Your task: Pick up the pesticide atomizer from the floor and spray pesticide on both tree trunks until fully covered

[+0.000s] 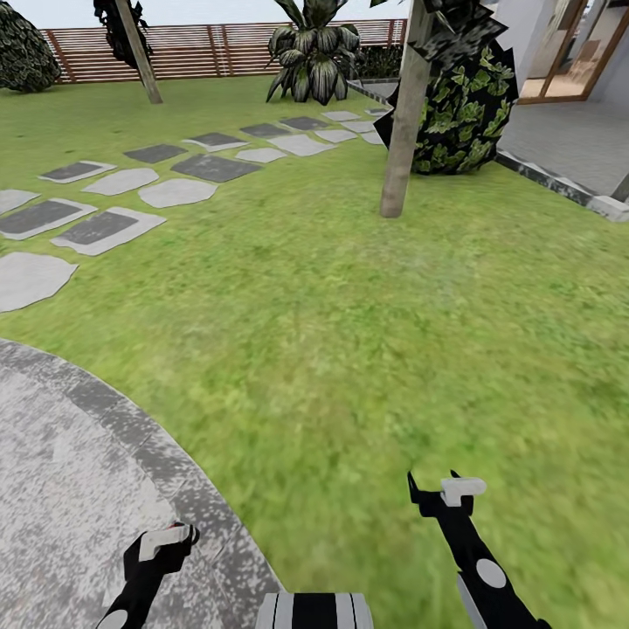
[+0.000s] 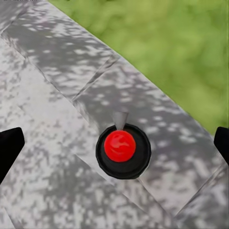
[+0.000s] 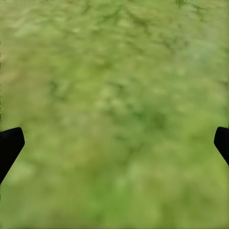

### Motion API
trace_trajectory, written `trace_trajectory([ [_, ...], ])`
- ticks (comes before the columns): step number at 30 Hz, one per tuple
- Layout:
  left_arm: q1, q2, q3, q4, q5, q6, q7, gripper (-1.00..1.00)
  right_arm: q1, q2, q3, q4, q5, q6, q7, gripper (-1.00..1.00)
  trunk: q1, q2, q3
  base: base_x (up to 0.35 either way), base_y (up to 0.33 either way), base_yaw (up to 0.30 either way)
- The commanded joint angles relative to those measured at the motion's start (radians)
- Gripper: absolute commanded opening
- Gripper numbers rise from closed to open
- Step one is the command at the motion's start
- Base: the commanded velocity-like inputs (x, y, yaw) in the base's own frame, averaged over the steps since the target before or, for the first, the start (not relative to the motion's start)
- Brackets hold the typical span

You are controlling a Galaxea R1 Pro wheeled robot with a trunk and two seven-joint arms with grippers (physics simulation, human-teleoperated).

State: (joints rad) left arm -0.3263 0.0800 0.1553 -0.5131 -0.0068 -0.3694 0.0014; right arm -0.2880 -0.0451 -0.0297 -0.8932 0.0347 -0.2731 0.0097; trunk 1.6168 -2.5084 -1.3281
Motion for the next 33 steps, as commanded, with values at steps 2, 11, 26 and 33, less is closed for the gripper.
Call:
trace_trajectory([
  [2, 0.000, 0.000, 0.000, 0.001, -0.001, -0.004, 0.000, 1.00, 0.000, 0.000, -0.001, 0.000, 0.004, -0.003, 0.001, 1.00, 0.000, 0.000, -0.001, 0.008, 0.000, 0.000],
  [11, 0.000, 0.002, -0.002, 0.002, -0.001, -0.002, 0.000, 1.00, 0.000, 0.001, -0.001, -0.002, 0.002, 0.001, 0.001, 1.00, 0.003, -0.002, -0.028, 0.001, 0.000, 0.000],
  [26, 0.000, 0.000, -0.005, 0.002, -0.001, -0.004, 0.000, 1.00, 0.000, 0.001, -0.002, -0.004, 0.002, 0.000, 0.001, 1.00, 0.006, -0.003, -0.072, 0.000, 0.000, 0.000],
  [33, 0.000, 0.003, -0.002, 0.002, -0.001, -0.002, 0.000, 1.00, 0.000, 0.001, -0.003, -0.007, 0.002, 0.001, 0.001, 1.00, 0.008, -0.004, -0.091, 0.000, 0.000, 0.000],
])
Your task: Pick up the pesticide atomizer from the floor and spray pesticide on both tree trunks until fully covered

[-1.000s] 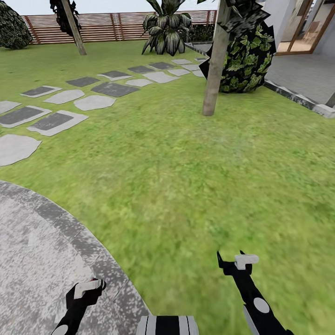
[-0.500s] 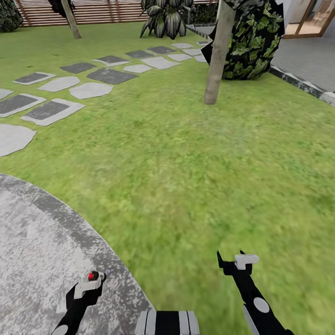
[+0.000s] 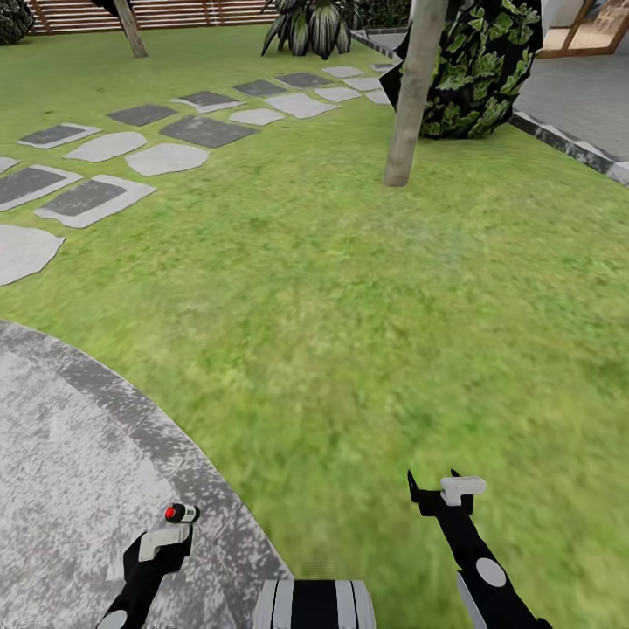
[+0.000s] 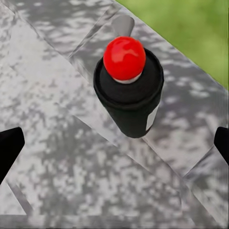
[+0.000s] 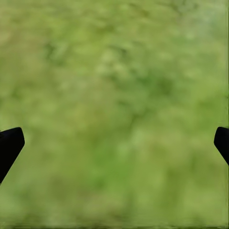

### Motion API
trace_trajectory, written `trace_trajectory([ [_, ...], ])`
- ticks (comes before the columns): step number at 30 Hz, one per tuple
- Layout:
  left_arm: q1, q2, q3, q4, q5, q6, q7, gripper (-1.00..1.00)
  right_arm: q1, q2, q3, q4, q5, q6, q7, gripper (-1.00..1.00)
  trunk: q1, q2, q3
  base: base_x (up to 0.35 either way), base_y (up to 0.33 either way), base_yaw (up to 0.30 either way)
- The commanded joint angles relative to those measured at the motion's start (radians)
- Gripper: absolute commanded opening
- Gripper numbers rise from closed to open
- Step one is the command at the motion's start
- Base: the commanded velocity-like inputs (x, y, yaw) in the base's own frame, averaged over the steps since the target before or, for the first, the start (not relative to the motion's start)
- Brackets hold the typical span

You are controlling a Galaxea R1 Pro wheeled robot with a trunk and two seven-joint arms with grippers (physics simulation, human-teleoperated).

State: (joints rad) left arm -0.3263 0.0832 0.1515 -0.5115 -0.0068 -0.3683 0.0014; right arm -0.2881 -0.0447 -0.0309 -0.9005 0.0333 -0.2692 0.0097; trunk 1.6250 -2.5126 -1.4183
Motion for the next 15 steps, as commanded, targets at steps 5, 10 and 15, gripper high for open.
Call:
trace_trajectory([
  [5, 0.000, 0.000, 0.001, 0.001, -0.001, -0.005, 0.000, 1.00, 0.000, 0.000, -0.001, -0.001, 0.003, -0.002, 0.001, 1.00, 0.000, 0.000, -0.007, 0.000, 0.000, -0.004],
  [10, 0.000, -0.002, 0.001, 0.001, -0.001, -0.005, 0.000, 1.00, 0.000, 0.000, -0.001, -0.001, 0.003, -0.002, 0.001, 1.00, 0.000, 0.000, -0.010, 0.000, 0.000, -0.004],
  [15, 0.000, -0.002, 0.004, 0.000, -0.001, -0.005, 0.000, 1.00, 0.000, 0.000, -0.001, -0.001, 0.003, -0.002, 0.001, 1.00, 0.000, 0.000, -0.010, 0.073, 0.000, 0.000],
])
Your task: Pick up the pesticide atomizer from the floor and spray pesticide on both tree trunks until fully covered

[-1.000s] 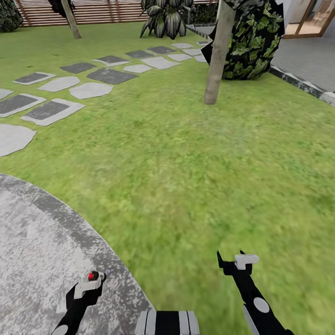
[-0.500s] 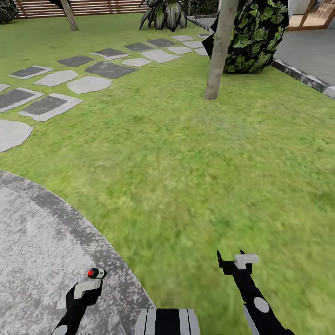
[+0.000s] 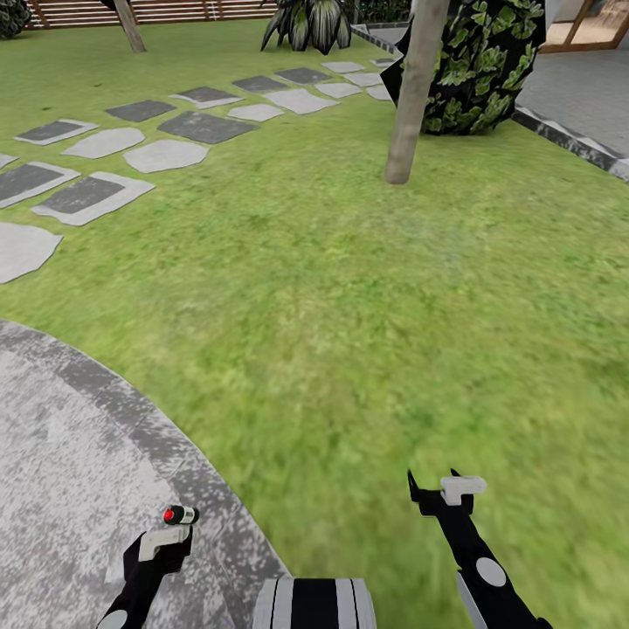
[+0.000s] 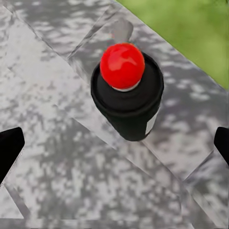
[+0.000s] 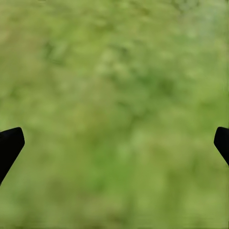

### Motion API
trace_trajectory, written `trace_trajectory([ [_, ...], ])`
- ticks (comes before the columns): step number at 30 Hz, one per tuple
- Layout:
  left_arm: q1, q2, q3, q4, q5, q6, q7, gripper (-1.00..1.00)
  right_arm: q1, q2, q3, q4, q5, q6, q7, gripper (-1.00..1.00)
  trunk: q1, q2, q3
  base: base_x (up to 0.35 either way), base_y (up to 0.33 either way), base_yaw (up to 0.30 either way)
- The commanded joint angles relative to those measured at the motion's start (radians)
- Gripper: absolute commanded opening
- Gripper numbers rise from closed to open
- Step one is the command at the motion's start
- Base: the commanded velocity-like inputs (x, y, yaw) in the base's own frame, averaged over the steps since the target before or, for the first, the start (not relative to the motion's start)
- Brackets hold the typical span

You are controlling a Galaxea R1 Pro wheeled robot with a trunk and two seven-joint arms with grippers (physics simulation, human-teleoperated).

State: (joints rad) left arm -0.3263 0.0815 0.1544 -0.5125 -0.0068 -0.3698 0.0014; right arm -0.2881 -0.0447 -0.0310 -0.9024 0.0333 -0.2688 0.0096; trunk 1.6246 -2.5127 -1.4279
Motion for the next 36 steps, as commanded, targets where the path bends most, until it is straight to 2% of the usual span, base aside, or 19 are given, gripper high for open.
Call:
trace_trajectory([
  [1, 0.000, 0.000, 0.002, 0.001, -0.001, -0.002, 0.000, 1.00, 0.000, 0.000, -0.001, 0.000, 0.003, -0.003, 0.001, 1.00, 0.000, 0.000, -0.001, 0.224, 0.000, 0.000],
  [13, 0.000, 0.000, 0.004, 0.001, -0.001, -0.003, 0.000, 1.00, 0.000, 0.000, -0.001, 0.000, 0.003, -0.004, 0.001, 1.00, 0.000, 0.000, -0.001, 0.087, 0.000, 0.000],
  [27, 0.000, -0.001, 0.003, 0.000, -0.001, -0.010, 0.000, 1.00, 0.000, 0.000, -0.001, 0.000, 0.003, -0.004, 0.001, 1.00, 0.000, 0.000, -0.001, 0.006, 0.000, 0.000],
  [33, 0.000, 0.000, 0.002, 0.002, -0.001, -0.009, 0.000, 1.00, 0.000, 0.000, -0.001, 0.000, 0.003, -0.004, 0.001, 1.00, 0.003, -0.002, -0.024, 0.000, 0.000, 0.000],
  [36, 0.000, 0.000, 0.003, 0.002, 0.000, -0.009, 0.000, 1.00, 0.000, 0.000, -0.001, 0.000, 0.003, -0.004, 0.001, 1.00, 0.003, -0.002, -0.024, 0.000, 0.000, 0.000],
])
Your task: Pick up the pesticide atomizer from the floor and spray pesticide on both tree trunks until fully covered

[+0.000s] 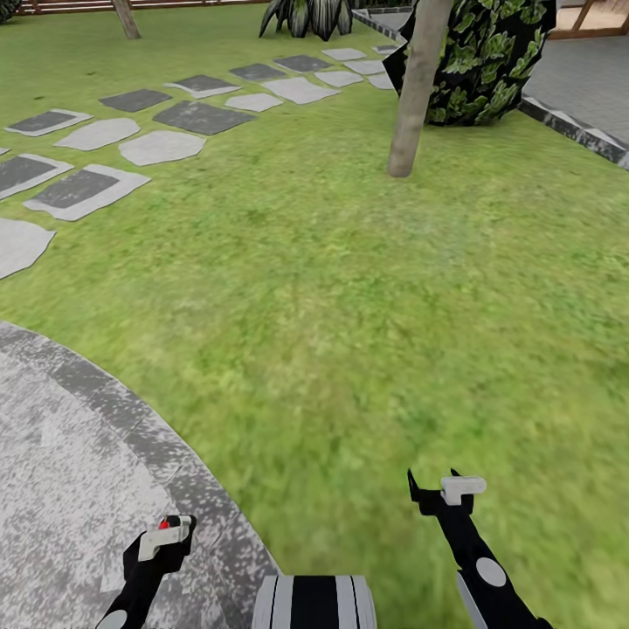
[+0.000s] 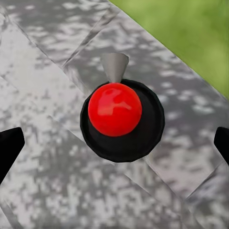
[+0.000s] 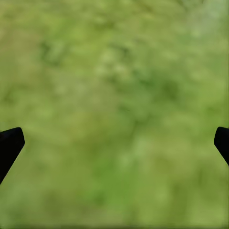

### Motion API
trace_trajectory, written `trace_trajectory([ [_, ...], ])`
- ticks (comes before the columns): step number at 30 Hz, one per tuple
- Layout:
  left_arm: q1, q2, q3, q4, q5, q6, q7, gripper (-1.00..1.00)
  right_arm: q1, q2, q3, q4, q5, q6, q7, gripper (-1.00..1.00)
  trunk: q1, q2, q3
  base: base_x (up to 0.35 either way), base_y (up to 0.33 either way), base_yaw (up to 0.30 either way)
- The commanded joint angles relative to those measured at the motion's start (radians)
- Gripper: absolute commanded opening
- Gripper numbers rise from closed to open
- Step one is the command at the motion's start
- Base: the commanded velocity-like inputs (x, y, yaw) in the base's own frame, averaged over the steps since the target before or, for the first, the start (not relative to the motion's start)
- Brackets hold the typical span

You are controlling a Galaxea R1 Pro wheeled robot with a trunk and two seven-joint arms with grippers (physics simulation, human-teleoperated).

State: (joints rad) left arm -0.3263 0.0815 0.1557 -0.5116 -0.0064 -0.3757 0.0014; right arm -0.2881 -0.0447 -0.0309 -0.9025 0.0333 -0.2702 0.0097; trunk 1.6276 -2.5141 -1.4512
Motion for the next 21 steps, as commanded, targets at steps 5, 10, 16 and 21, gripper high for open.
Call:
trace_trajectory([
  [5, 0.000, 0.001, 0.002, 0.001, 0.000, -0.003, 0.000, 1.00, 0.000, 0.000, -0.001, 0.000, 0.003, -0.003, 0.001, 1.00, 0.000, 0.000, -0.001, 0.000, 0.000, 0.000],
  [10, 0.000, 0.003, 0.002, 0.001, 0.001, -0.004, 0.000, 1.00, 0.000, 0.000, -0.001, 0.000, 0.003, -0.003, 0.001, 1.00, 0.001, -0.001, -0.008, 0.000, 0.000, 0.000],
  [16, 0.000, 0.002, -0.001, 0.001, -0.001, -0.003, 0.000, 1.00, 0.000, 0.000, -0.001, 0.000, 0.003, -0.003, 0.001, 1.00, 0.001, -0.001, -0.008, 0.000, 0.000, 0.000],
  [21, 0.000, 0.000, 0.000, 0.001, -0.001, -0.004, 0.000, 1.00, 0.000, 0.000, -0.001, 0.000, 0.003, -0.003, 0.001, 1.00, 0.001, -0.001, -0.008, 0.001, 0.000, 0.000],
])
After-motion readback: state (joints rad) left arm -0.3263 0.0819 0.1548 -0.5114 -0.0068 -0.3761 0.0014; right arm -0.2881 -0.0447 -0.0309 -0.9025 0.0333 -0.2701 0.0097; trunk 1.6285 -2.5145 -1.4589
